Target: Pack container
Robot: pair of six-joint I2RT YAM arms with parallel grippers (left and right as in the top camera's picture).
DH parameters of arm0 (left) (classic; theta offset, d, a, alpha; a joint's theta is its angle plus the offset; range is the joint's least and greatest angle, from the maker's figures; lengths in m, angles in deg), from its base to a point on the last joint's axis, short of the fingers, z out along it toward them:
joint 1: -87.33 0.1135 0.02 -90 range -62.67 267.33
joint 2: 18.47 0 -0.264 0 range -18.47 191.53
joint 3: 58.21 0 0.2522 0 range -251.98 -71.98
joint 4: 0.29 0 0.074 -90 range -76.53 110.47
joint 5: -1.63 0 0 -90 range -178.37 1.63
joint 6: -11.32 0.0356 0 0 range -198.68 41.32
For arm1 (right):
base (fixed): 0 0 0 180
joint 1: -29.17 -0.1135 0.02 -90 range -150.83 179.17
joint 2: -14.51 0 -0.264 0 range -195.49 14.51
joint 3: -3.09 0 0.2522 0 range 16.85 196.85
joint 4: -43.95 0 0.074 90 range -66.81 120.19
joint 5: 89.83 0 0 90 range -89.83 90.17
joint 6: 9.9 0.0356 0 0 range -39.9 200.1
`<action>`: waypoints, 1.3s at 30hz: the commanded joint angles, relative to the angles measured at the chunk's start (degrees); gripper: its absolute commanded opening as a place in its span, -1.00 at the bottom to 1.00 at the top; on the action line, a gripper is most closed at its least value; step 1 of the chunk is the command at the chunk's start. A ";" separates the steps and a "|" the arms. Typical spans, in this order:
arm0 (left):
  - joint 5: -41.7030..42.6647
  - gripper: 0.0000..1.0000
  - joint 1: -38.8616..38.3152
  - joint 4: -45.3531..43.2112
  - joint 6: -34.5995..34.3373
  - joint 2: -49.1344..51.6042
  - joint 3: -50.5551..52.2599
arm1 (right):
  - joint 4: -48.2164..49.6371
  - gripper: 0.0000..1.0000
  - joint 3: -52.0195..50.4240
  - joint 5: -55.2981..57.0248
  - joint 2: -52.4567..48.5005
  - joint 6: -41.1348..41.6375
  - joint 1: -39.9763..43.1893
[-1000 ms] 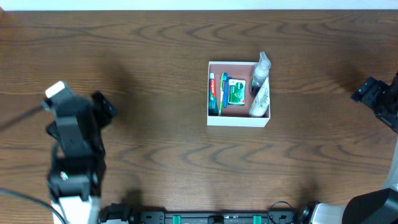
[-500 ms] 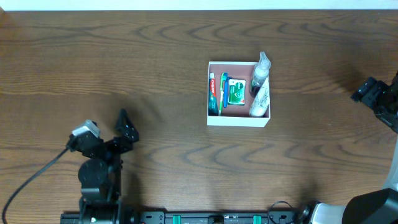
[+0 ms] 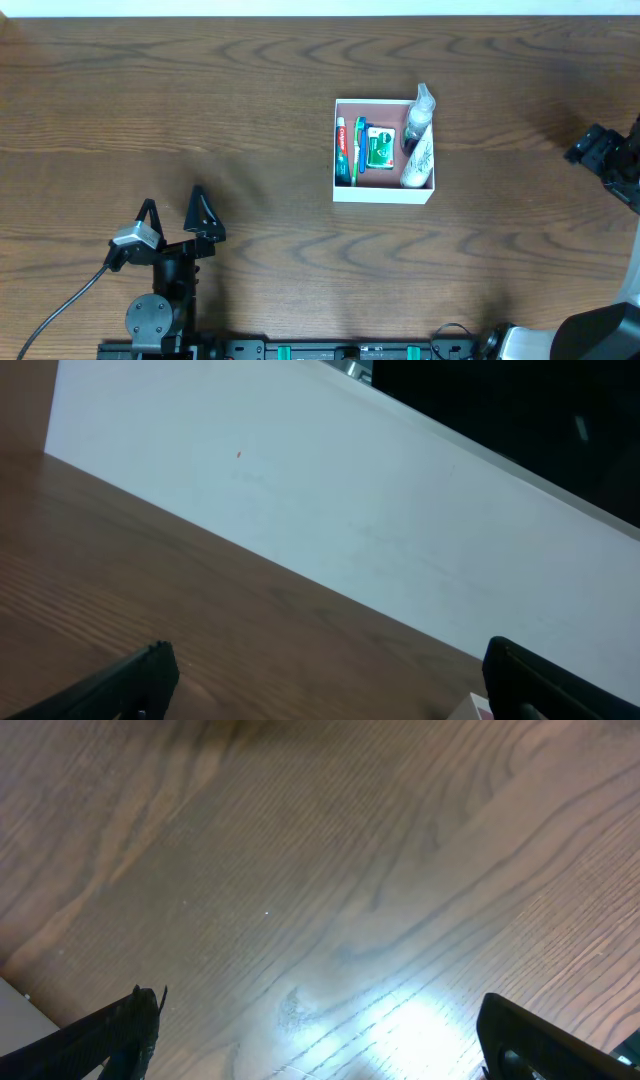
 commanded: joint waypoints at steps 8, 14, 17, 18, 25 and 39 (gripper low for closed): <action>0.11 0.96 -0.17 -1.44 0.55 -0.59 3.52 | 0.00 0.99 -0.09 -0.02 -0.22 0.79 0.55; 0.15 0.96 -0.17 -5.33 1.22 -0.59 8.09 | 0.00 0.98 -0.09 -0.02 -0.22 0.79 0.55; 0.22 0.96 -0.17 -4.35 3.80 -0.59 8.07 | 0.02 0.98 -0.09 -0.02 -0.22 0.79 0.55; 0.24 0.96 -0.17 -4.37 4.94 -0.61 8.07 | 0.02 0.99 -0.07 -0.02 -0.22 0.79 0.55; 1.92 0.96 -0.17 -2.97 11.23 -0.61 8.07 | 0.00 0.99 -0.09 -0.02 -0.22 0.79 0.55; 2.32 0.96 0.52 4.70 13.49 -0.61 8.07 | 0.00 0.98 -0.09 -0.02 -0.22 0.79 0.55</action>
